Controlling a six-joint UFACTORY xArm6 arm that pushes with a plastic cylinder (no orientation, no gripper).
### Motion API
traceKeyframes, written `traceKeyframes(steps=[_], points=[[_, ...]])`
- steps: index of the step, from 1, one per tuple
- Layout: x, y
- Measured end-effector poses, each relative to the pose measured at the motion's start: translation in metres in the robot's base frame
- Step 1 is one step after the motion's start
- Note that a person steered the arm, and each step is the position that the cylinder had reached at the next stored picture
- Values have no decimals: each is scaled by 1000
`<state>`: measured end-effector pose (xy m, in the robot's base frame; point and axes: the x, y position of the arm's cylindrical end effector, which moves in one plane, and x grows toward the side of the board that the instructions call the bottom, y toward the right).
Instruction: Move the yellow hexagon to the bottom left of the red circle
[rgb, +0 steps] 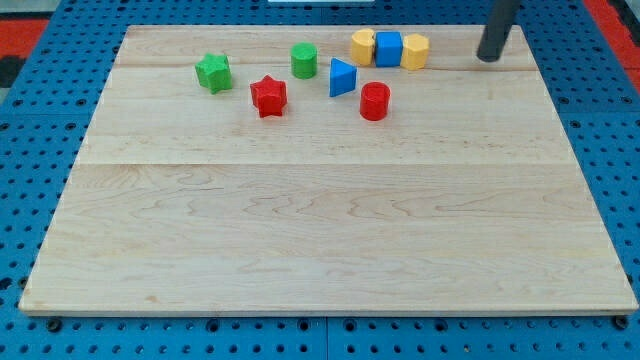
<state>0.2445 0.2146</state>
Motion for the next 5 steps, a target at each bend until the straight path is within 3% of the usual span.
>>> traceKeyframes(steps=[1,2,4,5], points=[[-34,-20],[-29,-103],[68,-84],[63,-40]])
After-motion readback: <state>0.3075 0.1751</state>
